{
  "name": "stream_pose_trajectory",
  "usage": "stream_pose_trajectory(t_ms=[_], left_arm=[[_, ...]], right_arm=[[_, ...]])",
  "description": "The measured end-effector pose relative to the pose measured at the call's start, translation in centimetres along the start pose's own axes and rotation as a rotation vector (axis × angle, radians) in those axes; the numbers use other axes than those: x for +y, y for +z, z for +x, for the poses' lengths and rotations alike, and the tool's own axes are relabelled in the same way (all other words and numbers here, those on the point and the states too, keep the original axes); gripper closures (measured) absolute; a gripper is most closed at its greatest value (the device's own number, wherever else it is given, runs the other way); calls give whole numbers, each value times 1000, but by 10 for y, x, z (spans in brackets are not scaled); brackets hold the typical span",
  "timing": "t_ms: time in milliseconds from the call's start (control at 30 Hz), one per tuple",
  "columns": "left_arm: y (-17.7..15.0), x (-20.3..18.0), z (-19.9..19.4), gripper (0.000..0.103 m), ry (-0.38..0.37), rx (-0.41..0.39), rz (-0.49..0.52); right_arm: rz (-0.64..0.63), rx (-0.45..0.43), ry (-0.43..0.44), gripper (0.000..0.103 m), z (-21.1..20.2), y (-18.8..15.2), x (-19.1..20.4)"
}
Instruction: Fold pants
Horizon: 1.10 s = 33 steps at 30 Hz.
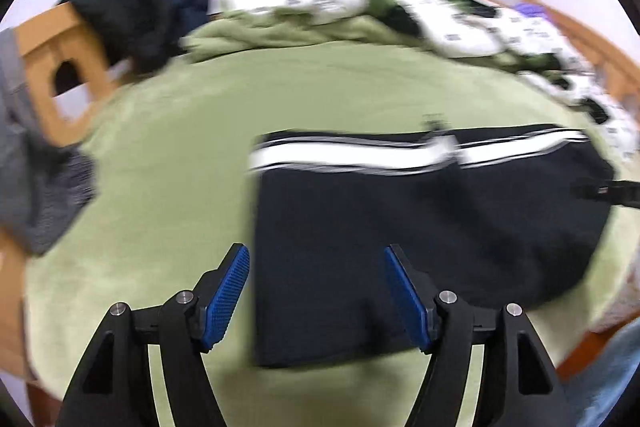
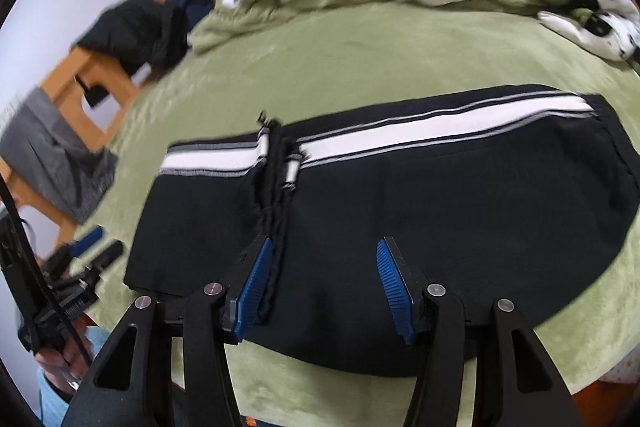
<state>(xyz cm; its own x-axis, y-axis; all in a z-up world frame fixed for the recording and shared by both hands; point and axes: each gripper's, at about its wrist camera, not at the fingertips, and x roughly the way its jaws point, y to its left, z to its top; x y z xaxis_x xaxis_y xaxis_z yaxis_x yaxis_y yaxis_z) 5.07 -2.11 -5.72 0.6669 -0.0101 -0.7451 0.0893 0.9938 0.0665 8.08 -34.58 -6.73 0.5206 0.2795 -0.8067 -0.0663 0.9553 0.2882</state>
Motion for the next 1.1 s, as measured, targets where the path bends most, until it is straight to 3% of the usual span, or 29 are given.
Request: stream_pose_trajectory(t_ms=[67, 233, 300, 367, 500, 567, 700, 767, 900, 1100], left_arm=[[-9, 37, 4, 36, 29, 8, -72], [-28, 89, 23, 36, -21, 44, -227], [-33, 92, 29, 36, 0, 67, -238], [-35, 93, 28, 36, -12, 65, -240], [-33, 90, 26, 36, -16, 39, -209], [-32, 87, 26, 36, -15, 35, -197], [-28, 88, 29, 36, -27, 43, -184], [-28, 89, 29, 36, -28, 40, -183], [-28, 93, 31, 36, -32, 48, -201], [-30, 104, 37, 36, -70, 73, -267]], right_arm=[[-37, 26, -7, 50, 18, 2, 19], [-96, 141, 29, 70, 65, -9, 52], [-101, 168, 37, 83, 76, -18, 56], [-146, 154, 6, 87, 76, -25, 60], [-83, 102, 144, 95, 46, -24, 43], [-73, 141, 159, 96, 48, -32, 37], [-69, 224, 138, 92, 69, -47, 36], [-93, 200, 147, 87, 62, -42, 38], [-58, 112, 107, 65, 56, -24, 34], [-42, 96, 23, 55, 88, 18, 37]])
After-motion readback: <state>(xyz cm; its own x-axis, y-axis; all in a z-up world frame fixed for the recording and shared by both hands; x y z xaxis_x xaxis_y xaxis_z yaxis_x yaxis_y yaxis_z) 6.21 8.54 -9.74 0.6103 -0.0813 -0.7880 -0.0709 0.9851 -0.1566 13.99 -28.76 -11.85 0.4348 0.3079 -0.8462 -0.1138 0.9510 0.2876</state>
